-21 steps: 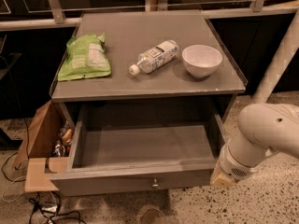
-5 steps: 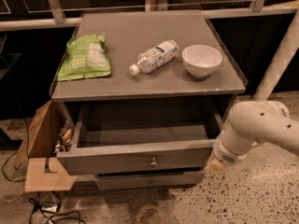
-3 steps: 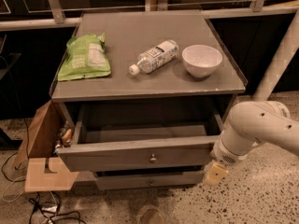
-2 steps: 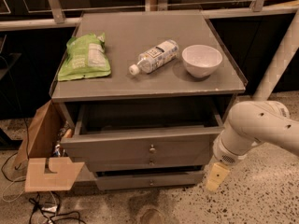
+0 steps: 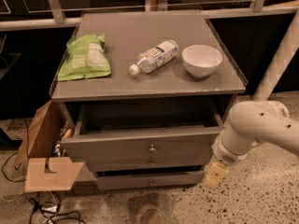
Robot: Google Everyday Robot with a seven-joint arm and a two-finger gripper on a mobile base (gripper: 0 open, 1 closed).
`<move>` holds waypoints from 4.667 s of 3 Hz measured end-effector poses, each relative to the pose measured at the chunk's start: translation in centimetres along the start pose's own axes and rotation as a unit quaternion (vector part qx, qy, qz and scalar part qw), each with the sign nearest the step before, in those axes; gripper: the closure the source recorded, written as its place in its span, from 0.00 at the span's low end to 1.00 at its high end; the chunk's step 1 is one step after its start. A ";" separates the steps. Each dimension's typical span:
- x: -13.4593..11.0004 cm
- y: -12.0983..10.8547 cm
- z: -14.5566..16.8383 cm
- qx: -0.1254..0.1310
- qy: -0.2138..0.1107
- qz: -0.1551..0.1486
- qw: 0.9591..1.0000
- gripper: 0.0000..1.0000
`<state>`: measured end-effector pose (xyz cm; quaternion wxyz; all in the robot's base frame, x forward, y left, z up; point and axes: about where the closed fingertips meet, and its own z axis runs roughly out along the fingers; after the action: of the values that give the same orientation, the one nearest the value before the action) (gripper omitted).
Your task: Close top drawer
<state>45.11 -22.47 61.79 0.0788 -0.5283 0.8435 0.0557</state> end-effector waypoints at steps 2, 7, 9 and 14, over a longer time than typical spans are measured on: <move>0.0 0.0 0.0 0.000 0.000 0.000 1.000 0.66; -1.4 -4.2 0.0 0.041 -0.023 0.044 0.998 1.00; -3.0 -5.4 -0.9 0.062 -0.014 0.024 0.998 0.75; -3.0 -5.4 -0.9 0.062 -0.014 0.024 0.998 0.00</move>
Offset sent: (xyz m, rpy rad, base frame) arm 0.0000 0.0000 0.0000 0.0000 0.0000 0.0000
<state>51.20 -22.37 63.14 0.1220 -0.5010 0.8567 0.0130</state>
